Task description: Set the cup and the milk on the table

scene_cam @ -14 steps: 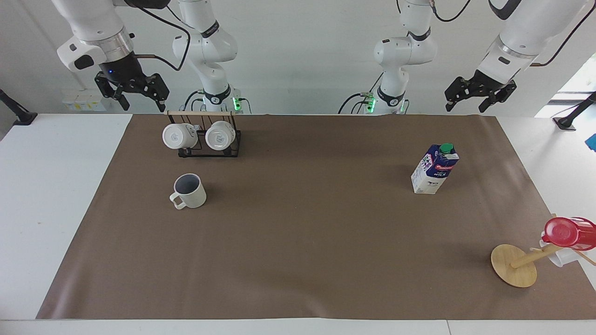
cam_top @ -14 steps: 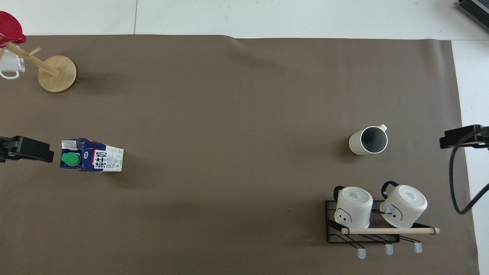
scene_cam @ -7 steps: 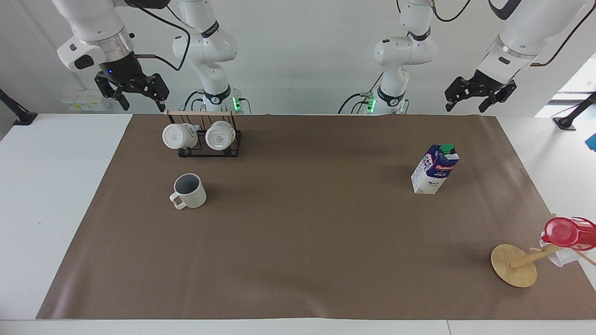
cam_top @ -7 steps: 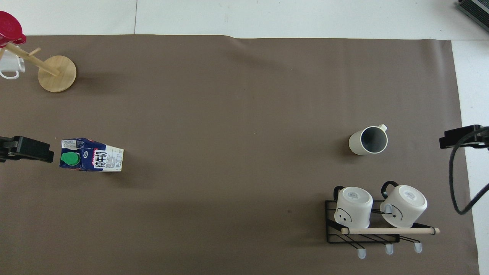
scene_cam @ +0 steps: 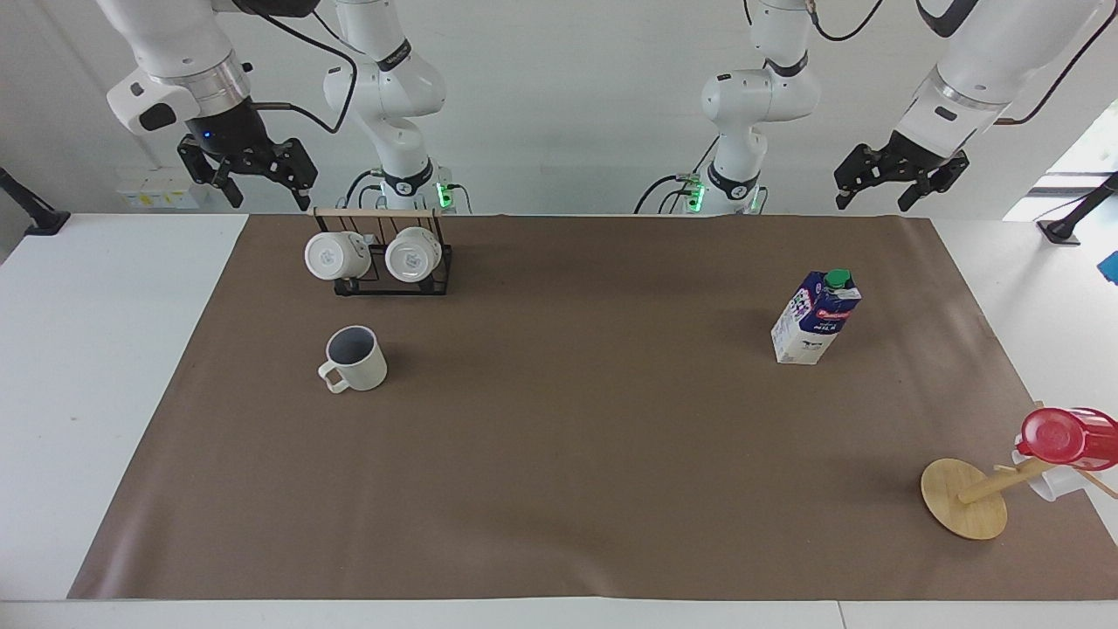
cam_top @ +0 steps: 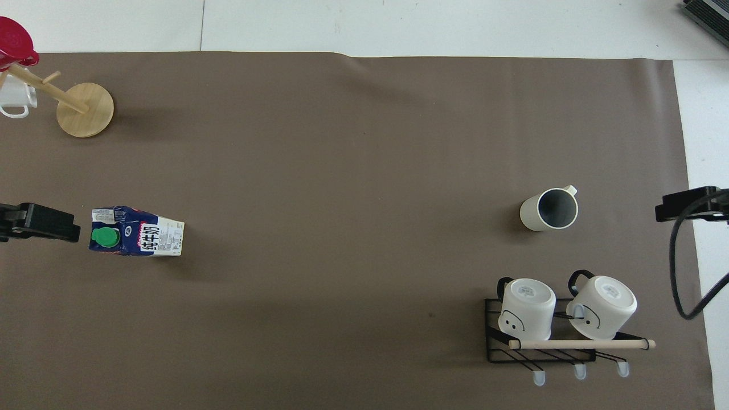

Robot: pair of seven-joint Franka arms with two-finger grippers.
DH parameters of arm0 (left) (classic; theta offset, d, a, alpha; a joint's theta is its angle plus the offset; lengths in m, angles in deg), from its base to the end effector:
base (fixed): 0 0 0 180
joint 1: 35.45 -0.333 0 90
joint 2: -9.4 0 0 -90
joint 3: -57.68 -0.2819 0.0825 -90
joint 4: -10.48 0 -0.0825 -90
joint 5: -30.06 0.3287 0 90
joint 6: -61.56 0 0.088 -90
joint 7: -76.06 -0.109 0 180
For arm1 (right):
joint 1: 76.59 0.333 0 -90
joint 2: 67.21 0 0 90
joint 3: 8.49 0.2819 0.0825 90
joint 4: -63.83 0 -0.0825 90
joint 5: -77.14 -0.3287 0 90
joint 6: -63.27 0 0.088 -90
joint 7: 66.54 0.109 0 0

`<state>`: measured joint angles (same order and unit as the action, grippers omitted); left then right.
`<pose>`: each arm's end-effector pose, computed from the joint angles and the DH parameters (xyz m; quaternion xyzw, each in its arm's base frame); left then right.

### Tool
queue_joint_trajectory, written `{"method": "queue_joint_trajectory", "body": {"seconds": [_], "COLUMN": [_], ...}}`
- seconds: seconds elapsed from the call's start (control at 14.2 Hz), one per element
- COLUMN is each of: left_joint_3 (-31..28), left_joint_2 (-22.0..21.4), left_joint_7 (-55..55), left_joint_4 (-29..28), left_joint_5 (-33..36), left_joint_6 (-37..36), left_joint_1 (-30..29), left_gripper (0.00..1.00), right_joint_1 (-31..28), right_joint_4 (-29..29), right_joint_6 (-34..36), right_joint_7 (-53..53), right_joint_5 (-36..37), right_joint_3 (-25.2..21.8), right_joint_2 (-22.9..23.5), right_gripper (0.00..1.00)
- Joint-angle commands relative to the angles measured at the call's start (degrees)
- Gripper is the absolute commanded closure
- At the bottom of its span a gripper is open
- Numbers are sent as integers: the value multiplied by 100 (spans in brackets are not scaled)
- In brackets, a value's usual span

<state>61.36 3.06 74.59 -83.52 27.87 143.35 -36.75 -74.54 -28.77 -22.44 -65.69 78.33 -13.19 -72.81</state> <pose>0.4517 -0.0251 0.6007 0.9980 -0.0349 -0.0514 0.0151 0.4634 -0.0259 0.6101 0.9994 -0.0310 -0.0115 0.0062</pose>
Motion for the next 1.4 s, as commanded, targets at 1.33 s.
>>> {"method": "queue_joint_trajectory", "body": {"seconds": [1.33], "left_joint_3": [63], "left_joint_2": [-43], "left_joint_7": [6], "left_joint_4": [49], "left_joint_5": [26], "left_joint_6": [-66], "left_joint_1": [-90], "left_gripper": [0], "right_joint_1": [-47], "right_joint_4": [-619], "right_joint_6": [-734], "right_joint_7": [-24], "right_joint_5": [-13], "right_joint_3": [21], "right_joint_2": [-241], "right_gripper": [0]}}
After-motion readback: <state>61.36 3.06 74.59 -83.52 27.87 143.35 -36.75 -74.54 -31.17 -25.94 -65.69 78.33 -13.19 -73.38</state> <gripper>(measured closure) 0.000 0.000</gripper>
